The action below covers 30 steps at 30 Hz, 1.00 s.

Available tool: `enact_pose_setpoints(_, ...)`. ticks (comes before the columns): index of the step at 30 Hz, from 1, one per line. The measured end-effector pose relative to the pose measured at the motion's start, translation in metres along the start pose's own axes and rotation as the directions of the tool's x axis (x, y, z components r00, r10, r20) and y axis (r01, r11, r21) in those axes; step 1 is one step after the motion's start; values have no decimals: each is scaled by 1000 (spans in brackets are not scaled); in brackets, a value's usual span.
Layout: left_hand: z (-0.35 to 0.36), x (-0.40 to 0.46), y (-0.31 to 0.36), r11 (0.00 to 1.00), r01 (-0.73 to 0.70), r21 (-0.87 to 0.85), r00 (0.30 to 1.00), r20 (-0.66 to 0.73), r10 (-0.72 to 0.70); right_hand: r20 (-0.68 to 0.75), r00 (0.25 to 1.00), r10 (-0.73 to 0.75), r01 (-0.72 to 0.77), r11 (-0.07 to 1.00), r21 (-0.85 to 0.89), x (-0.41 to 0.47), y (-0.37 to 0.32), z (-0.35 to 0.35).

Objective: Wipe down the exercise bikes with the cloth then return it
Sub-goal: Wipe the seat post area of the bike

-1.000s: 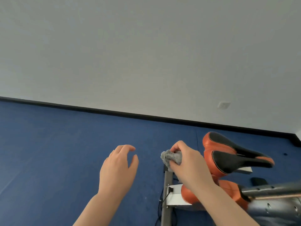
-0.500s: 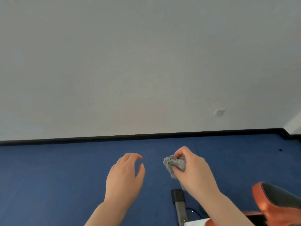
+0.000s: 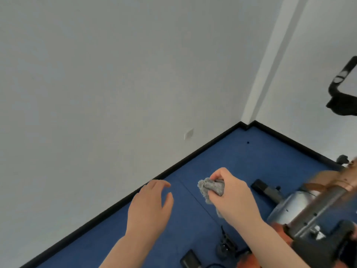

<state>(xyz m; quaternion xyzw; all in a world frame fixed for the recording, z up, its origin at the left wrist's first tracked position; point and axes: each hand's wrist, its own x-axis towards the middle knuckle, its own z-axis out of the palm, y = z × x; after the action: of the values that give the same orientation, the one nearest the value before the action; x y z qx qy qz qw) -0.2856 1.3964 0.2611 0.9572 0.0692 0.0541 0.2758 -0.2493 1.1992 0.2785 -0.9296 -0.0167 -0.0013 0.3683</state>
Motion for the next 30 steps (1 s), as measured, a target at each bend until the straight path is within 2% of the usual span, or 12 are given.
enact_pose_setpoints(8, 18, 137, 36, 978, -190, -87, 980, 50, 195, -147, 982, 116, -117, 993, -1, 96, 5, -19)
enact_pose_setpoints(14, 40, 236, 43, 943, -315, -107, 929, 170, 329, -238, 944, 229, -228, 973, 32, 163, 6, -12)
enact_pose_setpoints(16, 42, 273, 47, 921, -373, -116, 900, 197, 389, -314, 903, 293, -282, 956, 80, 184, 6, -11)
enact_pose_setpoints(20, 47, 346, 66, 867, -466, -176, 847, 194, 495, -388, 817, 426, -397, 904, 157, 218, 5, -9)
enact_pose_setpoints(23, 67, 377, 90, 831, -501, -243, 795, 250, 552, -437, 754, 489, -460, 870, 180, 226, 13, -18)
enact_pose_setpoints(26, 91, 377, 115, 772, -545, -328, 701, 328, 634, -483, 677, 556, -526, 824, 210, 217, 25, -36)
enact_pose_setpoints(30, 128, 372, 157, 657, -654, -374, 530, 394, 751, -597, 505, 623, -614, 746, 258, 205, 55, -68)
